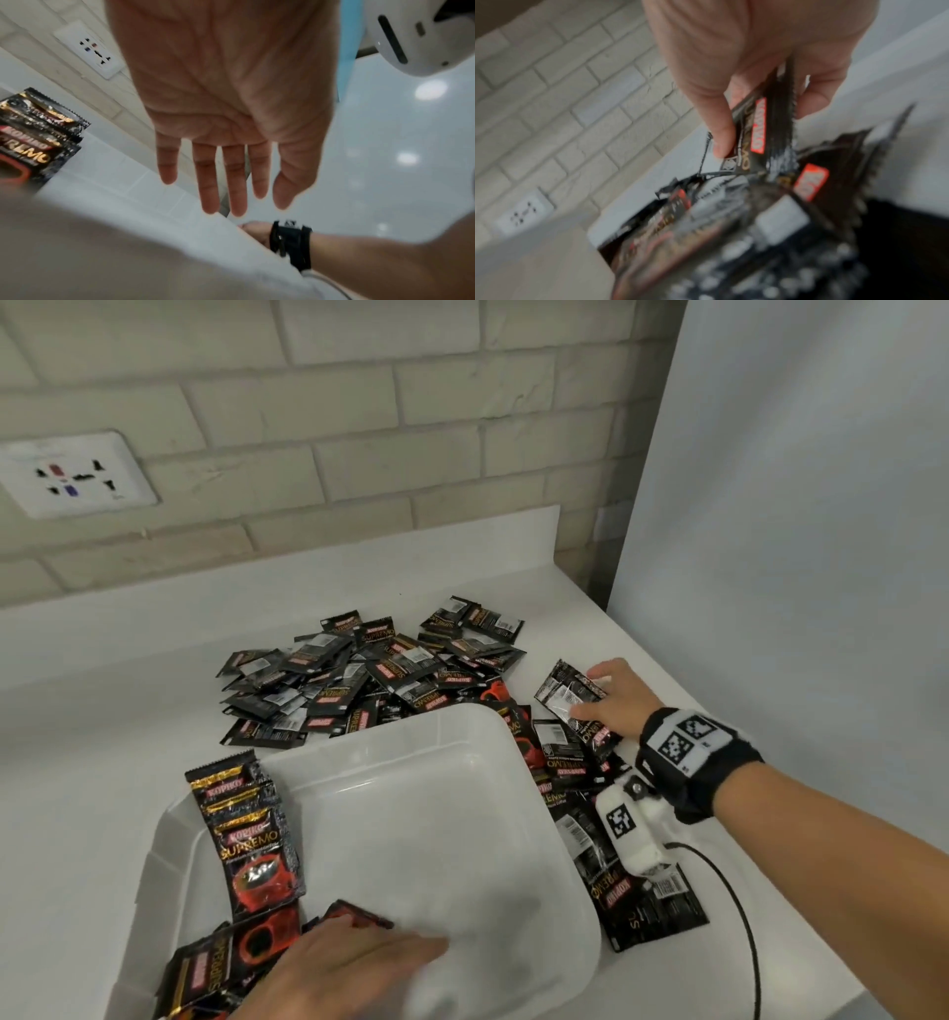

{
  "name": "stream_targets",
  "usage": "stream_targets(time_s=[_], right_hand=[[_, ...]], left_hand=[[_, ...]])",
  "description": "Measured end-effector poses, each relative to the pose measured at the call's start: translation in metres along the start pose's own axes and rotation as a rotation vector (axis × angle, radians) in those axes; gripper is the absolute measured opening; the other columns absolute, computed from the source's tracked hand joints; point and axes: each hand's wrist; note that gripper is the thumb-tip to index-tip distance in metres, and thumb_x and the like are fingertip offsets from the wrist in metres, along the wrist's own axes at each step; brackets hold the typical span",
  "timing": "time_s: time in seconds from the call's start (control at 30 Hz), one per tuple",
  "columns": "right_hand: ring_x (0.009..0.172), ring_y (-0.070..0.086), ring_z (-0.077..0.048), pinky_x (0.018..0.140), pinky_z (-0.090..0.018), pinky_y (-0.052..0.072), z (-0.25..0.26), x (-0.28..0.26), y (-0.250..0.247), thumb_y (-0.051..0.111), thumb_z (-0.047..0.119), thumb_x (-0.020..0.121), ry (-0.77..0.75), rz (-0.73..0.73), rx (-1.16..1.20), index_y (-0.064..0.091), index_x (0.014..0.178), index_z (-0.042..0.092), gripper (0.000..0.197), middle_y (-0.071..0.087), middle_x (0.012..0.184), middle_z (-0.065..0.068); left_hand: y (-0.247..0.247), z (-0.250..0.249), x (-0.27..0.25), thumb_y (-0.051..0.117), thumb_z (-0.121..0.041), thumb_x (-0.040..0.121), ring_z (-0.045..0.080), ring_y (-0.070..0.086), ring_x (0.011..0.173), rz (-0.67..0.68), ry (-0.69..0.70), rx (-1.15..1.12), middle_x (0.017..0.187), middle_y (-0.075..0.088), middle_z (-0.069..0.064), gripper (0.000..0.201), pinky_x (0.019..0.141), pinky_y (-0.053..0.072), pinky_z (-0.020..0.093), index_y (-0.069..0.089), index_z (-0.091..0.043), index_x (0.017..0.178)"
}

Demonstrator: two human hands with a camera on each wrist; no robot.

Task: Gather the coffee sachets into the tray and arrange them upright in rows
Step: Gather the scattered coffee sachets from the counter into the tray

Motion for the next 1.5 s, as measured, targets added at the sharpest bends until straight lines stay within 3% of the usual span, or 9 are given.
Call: stream_targets(time_s=[0.2, 0.3, 0.4, 0.57, 0.77, 0.93, 1.1, 1.27, 1.5], right_hand=[[0.096, 0.062, -0.021, 0.089, -0.037, 0.049, 0.031, -0.052, -0.014, 0.053, 0.021, 0.092, -0.167, -0.017, 0.241, 0.046, 0.114, 0.017, 0.023, 0.061, 0.114, -0.009], [0.094, 0.063, -0.015, 0.088, -0.034, 0.050, 0.054, -0.097, -0.005, 0.045, 0.023, 0.095, -0.299, 0.164, 0.274, 0.045, 0.107, 0.028, 0.013, 0.062, 0.107, 0.001], [0.091, 0.062, -0.002, 0.077, -0.019, 0.050, 0.069, -0.134, 0.013, 0.042, 0.017, 0.097, -0.455, 0.310, 0.306, 0.045, 0.109, 0.031, 0.019, 0.062, 0.103, 0.009], [0.105, 0.047, 0.005, 0.093, -0.011, 0.038, 0.072, -0.152, 0.037, 0.037, 0.032, 0.097, -0.675, 0.323, 0.034, 0.039, 0.130, 0.025, 0.035, 0.047, 0.117, 0.012], [0.101, 0.052, -0.011, 0.083, -0.019, 0.036, 0.051, -0.078, -0.007, 0.047, 0.036, 0.094, -0.385, 0.044, -0.393, 0.051, 0.122, 0.020, 0.033, 0.052, 0.109, 0.001], [0.124, 0.042, -0.023, 0.100, -0.033, 0.037, 0.011, -0.031, -0.011, 0.058, 0.057, 0.080, -0.040, 0.156, -0.690, 0.032, 0.138, 0.014, 0.077, 0.039, 0.139, -0.010], [0.121, 0.046, -0.025, 0.099, -0.032, 0.040, 0.003, -0.024, 0.004, 0.075, 0.040, 0.073, 0.017, 0.177, -0.549, 0.027, 0.137, 0.010, 0.086, 0.043, 0.134, -0.011], [0.105, 0.058, -0.023, 0.087, -0.025, 0.043, 0.005, -0.023, -0.009, 0.071, 0.012, 0.078, -0.023, 0.193, -0.285, 0.053, 0.113, 0.006, 0.039, 0.060, 0.112, -0.009], [0.072, 0.053, -0.015, 0.057, -0.024, 0.041, 0.022, -0.052, -0.027, 0.050, 0.022, 0.094, -0.076, 0.117, 0.083, 0.049, 0.106, 0.014, 0.015, 0.057, 0.086, -0.004]], left_hand=[[-0.007, -0.010, 0.030, 0.072, -0.057, 0.054, 0.000, 0.065, 0.081, -0.237, -0.402, -0.942, 0.096, 0.069, -0.021, 0.045, 0.071, 0.051, 0.011, 0.063, -0.054, 0.097], [0.000, -0.016, 0.056, 0.074, -0.029, 0.053, 0.007, 0.064, 0.073, -0.204, -0.516, -1.178, 0.096, 0.068, -0.011, 0.049, 0.068, 0.053, 0.018, 0.067, -0.037, 0.101], [0.004, -0.021, 0.074, 0.088, -0.040, 0.038, 0.015, 0.066, 0.075, -0.131, -0.570, -1.280, 0.094, 0.069, -0.003, 0.074, 0.068, 0.056, 0.027, 0.060, -0.024, 0.105], [0.004, -0.023, 0.084, 0.061, 0.004, 0.081, 0.013, 0.069, 0.063, -0.334, -0.678, -1.334, 0.074, 0.074, 0.001, 0.024, 0.049, 0.054, 0.023, 0.063, -0.017, 0.092], [-0.003, -0.001, 0.056, 0.062, -0.005, 0.078, 0.018, 0.065, 0.049, -0.527, -0.822, -1.379, 0.066, 0.072, 0.002, 0.016, 0.038, 0.050, 0.023, 0.059, -0.011, 0.092], [0.000, 0.000, 0.041, 0.085, -0.055, -0.003, 0.019, 0.066, 0.047, -0.586, -0.887, -1.426, 0.065, 0.072, 0.007, 0.104, 0.036, 0.049, 0.024, 0.064, -0.012, 0.088], [-0.007, -0.010, 0.039, 0.063, -0.006, 0.079, 0.025, 0.061, 0.046, -0.608, -0.972, -1.457, 0.056, 0.069, 0.008, 0.011, 0.038, 0.050, 0.025, 0.065, -0.009, 0.089], [-0.004, -0.006, 0.038, 0.078, -0.006, 0.063, 0.035, 0.065, 0.085, -0.543, -0.961, -1.450, 0.080, 0.074, 0.011, 0.043, 0.088, 0.046, 0.046, 0.065, -0.013, 0.103], [0.000, -0.003, 0.050, 0.079, 0.001, 0.066, 0.031, 0.062, 0.095, -0.529, -0.902, -1.367, 0.081, 0.074, 0.002, 0.040, 0.092, 0.045, 0.047, 0.060, -0.024, 0.091]])
Point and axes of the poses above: each hand's wrist, its own x-axis towards the middle knuckle, its own y-axis out of the palm, z = x × y
